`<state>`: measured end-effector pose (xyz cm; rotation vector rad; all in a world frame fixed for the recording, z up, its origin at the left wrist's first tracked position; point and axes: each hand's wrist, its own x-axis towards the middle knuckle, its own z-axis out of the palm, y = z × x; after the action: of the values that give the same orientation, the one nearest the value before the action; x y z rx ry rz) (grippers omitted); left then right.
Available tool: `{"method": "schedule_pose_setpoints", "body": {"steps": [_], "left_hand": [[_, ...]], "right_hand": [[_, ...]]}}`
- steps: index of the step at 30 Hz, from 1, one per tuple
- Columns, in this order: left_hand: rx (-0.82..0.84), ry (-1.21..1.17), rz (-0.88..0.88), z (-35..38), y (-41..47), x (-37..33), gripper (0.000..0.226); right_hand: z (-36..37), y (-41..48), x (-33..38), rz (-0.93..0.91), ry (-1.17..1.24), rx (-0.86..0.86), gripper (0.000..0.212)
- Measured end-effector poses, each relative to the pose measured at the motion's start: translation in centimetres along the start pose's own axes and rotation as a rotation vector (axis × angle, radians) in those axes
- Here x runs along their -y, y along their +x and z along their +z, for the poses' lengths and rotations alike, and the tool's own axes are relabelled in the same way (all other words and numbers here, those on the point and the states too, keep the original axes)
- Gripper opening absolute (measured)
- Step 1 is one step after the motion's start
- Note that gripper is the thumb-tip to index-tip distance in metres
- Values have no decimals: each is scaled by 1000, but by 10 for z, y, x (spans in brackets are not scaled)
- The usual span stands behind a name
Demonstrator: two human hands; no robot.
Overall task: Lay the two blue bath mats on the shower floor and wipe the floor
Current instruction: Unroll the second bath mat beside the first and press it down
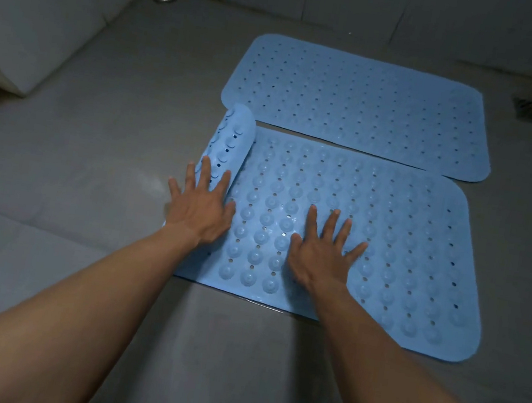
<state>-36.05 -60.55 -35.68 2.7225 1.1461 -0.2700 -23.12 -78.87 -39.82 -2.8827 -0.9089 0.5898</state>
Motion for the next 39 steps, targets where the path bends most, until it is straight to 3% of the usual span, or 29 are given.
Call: {"method": "schedule_pose_setpoints", "body": {"steps": [6,12,17,19,25,39], "left_hand": [[-3,86,-14,3,5,29,72],[-150,303,76,5,11,49,71],[6,569,-24,11,4,42,66],[51,531,-76,15,2,43,69],[212,55,-90,28,13,39,67],[188,14,-57,36,26,21,73]], "right_hand": [[10,9,23,-42,26,15,69],[13,11,34,-84,-30,-13,71],[12,13,41,-101,-49,37,86],[11,11,38,-97,-41,44,88],[4,13,19,-77,-39,35,88],[-3,21,-6,-59,-36,35,89]]}}
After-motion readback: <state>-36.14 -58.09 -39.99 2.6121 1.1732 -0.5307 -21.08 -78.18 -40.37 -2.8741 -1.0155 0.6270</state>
